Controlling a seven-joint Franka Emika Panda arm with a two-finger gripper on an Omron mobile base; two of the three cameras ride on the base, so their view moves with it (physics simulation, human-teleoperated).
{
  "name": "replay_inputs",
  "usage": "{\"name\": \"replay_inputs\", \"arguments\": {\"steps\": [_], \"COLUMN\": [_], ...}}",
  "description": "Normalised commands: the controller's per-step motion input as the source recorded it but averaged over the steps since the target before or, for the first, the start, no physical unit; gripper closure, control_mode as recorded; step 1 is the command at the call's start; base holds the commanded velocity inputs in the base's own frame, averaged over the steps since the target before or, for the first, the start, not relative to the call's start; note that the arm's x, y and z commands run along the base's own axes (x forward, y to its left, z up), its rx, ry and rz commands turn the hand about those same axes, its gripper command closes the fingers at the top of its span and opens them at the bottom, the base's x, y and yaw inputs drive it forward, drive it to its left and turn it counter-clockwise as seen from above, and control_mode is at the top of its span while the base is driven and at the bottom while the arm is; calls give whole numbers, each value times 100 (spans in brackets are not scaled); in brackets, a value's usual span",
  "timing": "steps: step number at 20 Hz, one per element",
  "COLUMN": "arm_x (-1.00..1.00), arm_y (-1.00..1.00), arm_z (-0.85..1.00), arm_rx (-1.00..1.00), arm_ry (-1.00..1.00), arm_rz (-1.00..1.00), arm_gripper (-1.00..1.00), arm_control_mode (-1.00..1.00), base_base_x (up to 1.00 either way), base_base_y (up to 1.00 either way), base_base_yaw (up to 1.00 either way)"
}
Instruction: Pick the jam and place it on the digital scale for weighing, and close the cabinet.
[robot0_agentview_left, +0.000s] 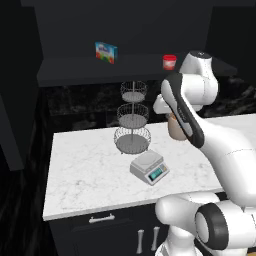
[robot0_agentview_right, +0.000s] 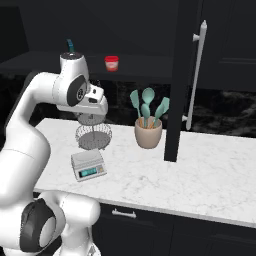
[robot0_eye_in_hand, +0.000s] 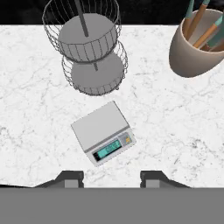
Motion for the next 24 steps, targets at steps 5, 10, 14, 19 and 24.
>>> {"name": "replay_inputs", "arguments": {"steps": [5, 10, 14, 19, 24], "arm_x": [-59, -62, -46, -14, -4], "arm_y": [-1, -2, 0, 0, 0], "arm_z": [3, 38, 58, 67, 59], "arm_rx": [0, 0, 0, 0, 0], "arm_ry": [-11, -38, -52, -29, -21], "arm_rz": [0, 3, 0, -1, 0], "arm_gripper": [-100, -100, -100, -100, -100], "arm_control_mode": [-100, -100, -100, -100, -100], "base_base_x": [0, 0, 0, 0, 0], "base_base_y": [0, 0, 0, 0, 0], "base_base_yaw": [0, 0, 0, 0, 0]}}
